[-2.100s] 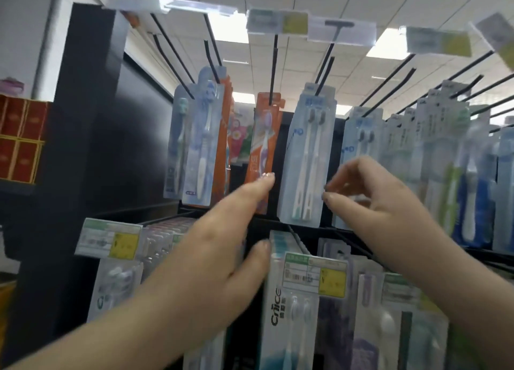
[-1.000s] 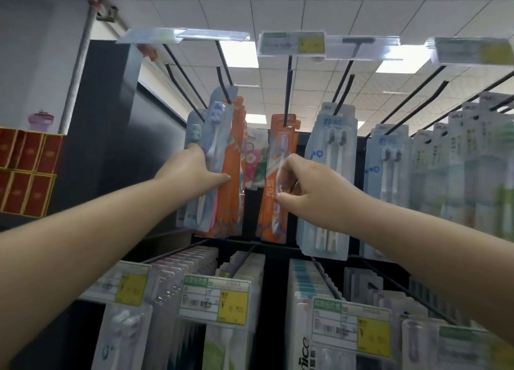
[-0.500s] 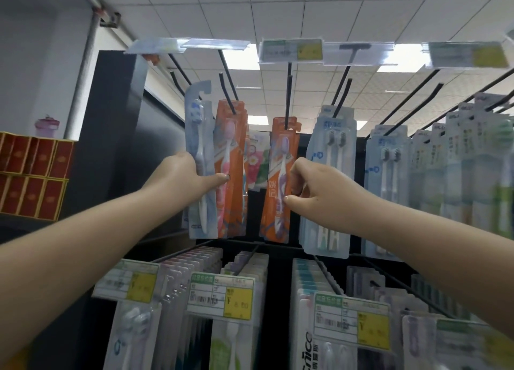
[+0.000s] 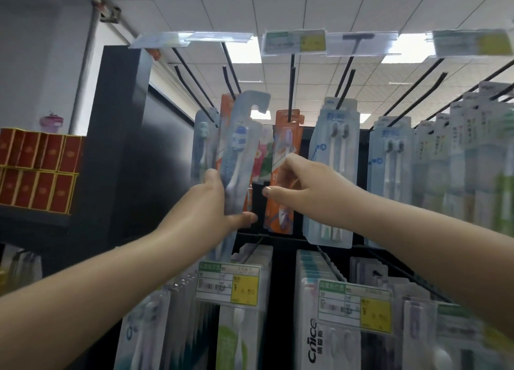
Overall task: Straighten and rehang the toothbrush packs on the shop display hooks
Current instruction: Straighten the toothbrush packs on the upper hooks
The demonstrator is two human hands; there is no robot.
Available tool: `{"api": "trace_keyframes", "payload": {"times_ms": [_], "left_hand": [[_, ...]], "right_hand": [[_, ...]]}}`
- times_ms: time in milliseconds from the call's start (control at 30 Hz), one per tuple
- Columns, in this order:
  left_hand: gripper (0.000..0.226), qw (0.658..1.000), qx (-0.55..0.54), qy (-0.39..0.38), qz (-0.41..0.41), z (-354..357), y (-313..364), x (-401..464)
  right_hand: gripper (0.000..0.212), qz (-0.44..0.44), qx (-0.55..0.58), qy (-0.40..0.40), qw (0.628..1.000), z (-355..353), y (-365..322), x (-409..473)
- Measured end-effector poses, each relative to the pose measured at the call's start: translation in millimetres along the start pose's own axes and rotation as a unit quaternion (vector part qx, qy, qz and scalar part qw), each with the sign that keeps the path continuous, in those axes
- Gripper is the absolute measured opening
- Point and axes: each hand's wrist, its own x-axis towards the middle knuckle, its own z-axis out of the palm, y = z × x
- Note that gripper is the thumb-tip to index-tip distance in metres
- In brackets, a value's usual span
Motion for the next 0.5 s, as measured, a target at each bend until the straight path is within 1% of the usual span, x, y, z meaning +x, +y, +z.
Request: {"api": "trace_keyframes", "payload": {"times_ms": [67,133,233,333,500], "left_hand": [[0.058,1.000,-0.001,0.012,0.029,0,10,0],[0.058,0.998,-0.004,0.022,0.050,1,18,1],[0.055,0.996,0.008,0.029,0.083,7,27,2],[0.057,0.992,0.034,0.046,0.112,11,33,3],[0.055,0.988,-0.005,0.062,0.142,10,36,7]], "right_hand": [[0.035,0.017,0.048,-0.006,0.999,2,-3,0],[0.036,0.024,0.086,0.006,0.996,5,-4,2],[0.028,0.016,0.145,0.041,0.989,7,-6,4],[0.023,0.009,0.170,0.072,0.983,5,-6,5],[0.018,0.007,0.190,0.105,0.976,-3,-5,6]]}}
